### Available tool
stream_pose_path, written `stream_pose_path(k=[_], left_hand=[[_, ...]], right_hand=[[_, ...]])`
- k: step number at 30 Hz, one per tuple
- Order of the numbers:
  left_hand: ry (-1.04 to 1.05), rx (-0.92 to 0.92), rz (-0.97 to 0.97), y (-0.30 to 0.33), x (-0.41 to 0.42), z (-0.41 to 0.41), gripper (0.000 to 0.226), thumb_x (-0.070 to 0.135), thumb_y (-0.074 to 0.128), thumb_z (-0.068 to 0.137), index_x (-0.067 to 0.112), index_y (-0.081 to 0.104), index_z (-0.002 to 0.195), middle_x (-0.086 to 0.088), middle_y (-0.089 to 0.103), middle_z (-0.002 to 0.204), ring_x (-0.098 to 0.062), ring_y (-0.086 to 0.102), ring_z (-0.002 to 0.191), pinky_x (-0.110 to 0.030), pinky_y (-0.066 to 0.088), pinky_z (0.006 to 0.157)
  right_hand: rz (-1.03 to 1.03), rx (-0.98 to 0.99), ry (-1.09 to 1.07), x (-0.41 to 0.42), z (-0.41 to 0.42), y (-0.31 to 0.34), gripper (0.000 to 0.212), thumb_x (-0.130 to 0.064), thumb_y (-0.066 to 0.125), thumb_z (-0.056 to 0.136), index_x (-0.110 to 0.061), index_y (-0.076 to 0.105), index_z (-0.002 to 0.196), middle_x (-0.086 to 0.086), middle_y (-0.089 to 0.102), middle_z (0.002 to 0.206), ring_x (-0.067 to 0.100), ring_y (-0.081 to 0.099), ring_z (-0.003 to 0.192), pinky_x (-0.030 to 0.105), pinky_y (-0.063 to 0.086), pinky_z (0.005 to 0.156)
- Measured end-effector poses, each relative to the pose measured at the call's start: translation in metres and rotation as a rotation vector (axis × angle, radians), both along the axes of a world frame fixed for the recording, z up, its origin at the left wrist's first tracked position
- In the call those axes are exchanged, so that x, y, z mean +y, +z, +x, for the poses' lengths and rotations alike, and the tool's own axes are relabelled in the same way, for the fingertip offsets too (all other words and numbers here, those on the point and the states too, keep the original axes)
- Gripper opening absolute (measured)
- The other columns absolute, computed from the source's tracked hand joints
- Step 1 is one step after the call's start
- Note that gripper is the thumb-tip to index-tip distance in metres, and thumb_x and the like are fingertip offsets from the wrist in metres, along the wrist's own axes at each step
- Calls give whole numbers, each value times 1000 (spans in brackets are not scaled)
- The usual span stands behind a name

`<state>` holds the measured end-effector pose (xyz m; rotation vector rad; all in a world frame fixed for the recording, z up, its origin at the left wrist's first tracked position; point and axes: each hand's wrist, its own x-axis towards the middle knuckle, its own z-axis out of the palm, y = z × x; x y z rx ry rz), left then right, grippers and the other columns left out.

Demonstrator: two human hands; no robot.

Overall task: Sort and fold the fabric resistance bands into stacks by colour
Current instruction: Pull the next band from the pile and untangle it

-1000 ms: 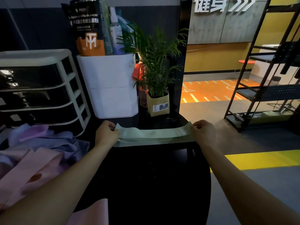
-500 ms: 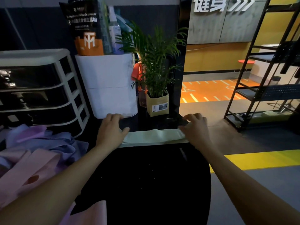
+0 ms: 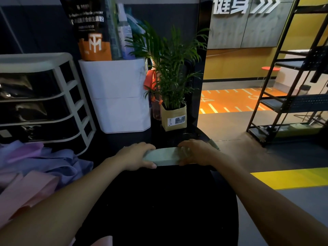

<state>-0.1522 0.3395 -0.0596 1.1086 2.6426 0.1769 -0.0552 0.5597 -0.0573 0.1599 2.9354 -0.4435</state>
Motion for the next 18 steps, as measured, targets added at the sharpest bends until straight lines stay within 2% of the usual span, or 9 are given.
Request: stream_pose_path(k=[6,10,13,15,18], left_hand=[[71,41,44,-5,-3,-3,79,56,71,71,27,38,137,-3,39,129,-23,38,124,-42,35,105],[61,42,115,-4,-2,-3,64,46,79,65,27,52,119,5,40,108,-19,41,115,-41,36,103],[66,42,158,-2,-3,-4,55,44,80,64,29,52,108,8,43,103,-17,47,108,-38,41,96],[68,37,134,-1,-4,-4,59,45,80,64,30,50,113,7,46,111,-17,48,111,-39,41,97],[57,44,14,-1,-7,-4,75,48,76,69,26,42,132,3,46,130,-19,46,120,-39,38,102]], right_hand=[[27,-15,11,3,1,-2,83,-55,73,70,-27,38,139,0,43,138,25,44,126,44,36,106],[105,46,12,-1,1,-2,73,-52,75,68,-25,46,129,1,48,127,24,47,120,41,35,104],[123,56,6,-3,2,1,66,-49,76,69,-23,47,123,0,51,126,23,49,118,39,32,103],[125,36,12,-4,2,3,69,-48,75,70,-23,45,126,1,49,128,23,48,119,38,32,103],[120,-13,32,-7,0,6,83,-48,75,71,-23,34,139,3,43,136,27,42,127,41,31,106]])
